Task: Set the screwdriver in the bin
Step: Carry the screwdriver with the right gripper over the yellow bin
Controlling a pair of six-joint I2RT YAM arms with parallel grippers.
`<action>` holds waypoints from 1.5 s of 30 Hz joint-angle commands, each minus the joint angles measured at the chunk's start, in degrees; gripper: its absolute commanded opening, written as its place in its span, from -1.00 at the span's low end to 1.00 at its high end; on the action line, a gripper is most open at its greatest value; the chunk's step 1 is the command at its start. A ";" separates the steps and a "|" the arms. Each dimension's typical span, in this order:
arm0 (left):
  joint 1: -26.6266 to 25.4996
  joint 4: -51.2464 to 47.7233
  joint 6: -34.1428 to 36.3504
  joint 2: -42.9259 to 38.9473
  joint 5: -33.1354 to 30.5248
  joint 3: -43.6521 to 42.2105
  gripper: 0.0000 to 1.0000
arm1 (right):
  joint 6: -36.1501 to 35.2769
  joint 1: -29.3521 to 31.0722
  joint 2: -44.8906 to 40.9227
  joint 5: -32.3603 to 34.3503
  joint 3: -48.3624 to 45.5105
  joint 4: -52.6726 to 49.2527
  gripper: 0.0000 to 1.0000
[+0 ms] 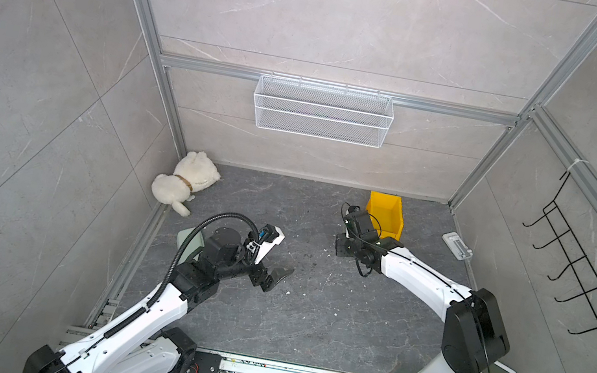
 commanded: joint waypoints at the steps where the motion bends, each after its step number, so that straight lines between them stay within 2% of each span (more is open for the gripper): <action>1: -1.98 10.90 -2.19 3.44 -3.75 0.24 1.00 | -2.20 -2.63 -2.95 1.82 2.24 -1.88 -1.00; 8: -6.39 16.98 -1.05 12.90 -4.02 5.11 1.00 | -4.41 -11.41 -3.45 -1.65 4.44 -1.24 -1.00; 15: -9.28 20.17 -0.85 17.29 -4.08 7.30 1.00 | -8.40 -19.48 3.91 -7.07 10.13 -0.15 -1.00; 24: -10.22 25.66 -3.16 19.37 -6.84 6.95 1.00 | -10.84 -23.87 17.05 -12.12 22.19 -0.53 -1.00; 34: -11.00 30.41 -4.54 26.83 -9.08 10.05 1.00 | -10.06 -25.88 31.24 -13.59 36.95 -5.55 -1.00; 38: -11.50 30.54 -4.90 28.64 -9.10 11.04 1.00 | -9.40 -25.99 34.10 -13.63 38.59 -5.80 -0.99; 45: -12.04 30.27 -5.31 29.11 -9.08 11.07 1.00 | -7.94 -26.05 33.99 -13.68 36.22 -3.96 -0.95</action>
